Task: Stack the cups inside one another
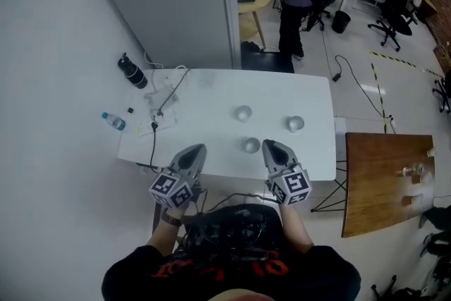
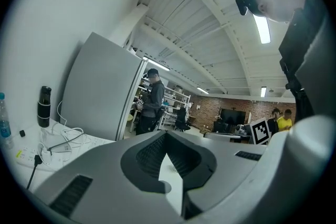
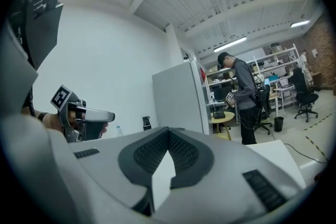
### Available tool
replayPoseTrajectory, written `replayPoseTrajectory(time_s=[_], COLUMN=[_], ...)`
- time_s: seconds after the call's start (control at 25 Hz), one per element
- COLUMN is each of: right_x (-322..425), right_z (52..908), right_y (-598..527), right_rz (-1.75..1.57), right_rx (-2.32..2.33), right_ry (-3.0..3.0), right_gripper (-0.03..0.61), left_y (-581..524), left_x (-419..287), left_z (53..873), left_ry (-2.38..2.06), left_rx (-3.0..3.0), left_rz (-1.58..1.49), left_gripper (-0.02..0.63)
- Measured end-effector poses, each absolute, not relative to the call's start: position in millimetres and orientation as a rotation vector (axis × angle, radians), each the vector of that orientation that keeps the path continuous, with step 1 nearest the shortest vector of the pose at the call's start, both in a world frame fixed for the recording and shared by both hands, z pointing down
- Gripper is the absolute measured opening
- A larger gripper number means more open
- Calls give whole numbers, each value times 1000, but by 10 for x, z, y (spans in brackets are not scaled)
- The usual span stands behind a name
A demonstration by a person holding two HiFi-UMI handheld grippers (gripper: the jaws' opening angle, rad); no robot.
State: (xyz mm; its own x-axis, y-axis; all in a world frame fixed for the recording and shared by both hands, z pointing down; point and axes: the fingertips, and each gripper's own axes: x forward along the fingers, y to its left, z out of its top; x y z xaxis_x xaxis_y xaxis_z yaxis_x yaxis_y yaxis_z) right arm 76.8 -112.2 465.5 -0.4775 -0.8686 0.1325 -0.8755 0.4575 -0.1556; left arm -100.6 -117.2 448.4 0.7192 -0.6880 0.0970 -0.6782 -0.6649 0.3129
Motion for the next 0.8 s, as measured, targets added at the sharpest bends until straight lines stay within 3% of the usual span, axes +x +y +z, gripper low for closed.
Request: replayPoseTrajectory(time_s=[0.36, 0.48, 0.72, 0.8], right_x=[560, 510, 478, 429], right_z=[4682, 4663, 4782, 4869], right_y=[-1263, -1306, -1373, -1376], right_rz=[299, 362, 385, 409], right_rx=[1490, 1466, 1428, 1395], right_ry=[-2721, -2782, -2813, -2825], right_gripper=[9, 50, 272, 416], left_y=[-1325, -1389, -1515, -1522], left_x=[-991, -1031, -1061, -1074], left_z=[4254, 4297, 4341, 4358], left_ry=[-1082, -1083, -1105, -1115], left_rx=[2644, 2626, 2617, 2605], left_rz=[-239, -240, -207, -202], left_gripper=[0, 0, 0, 0])
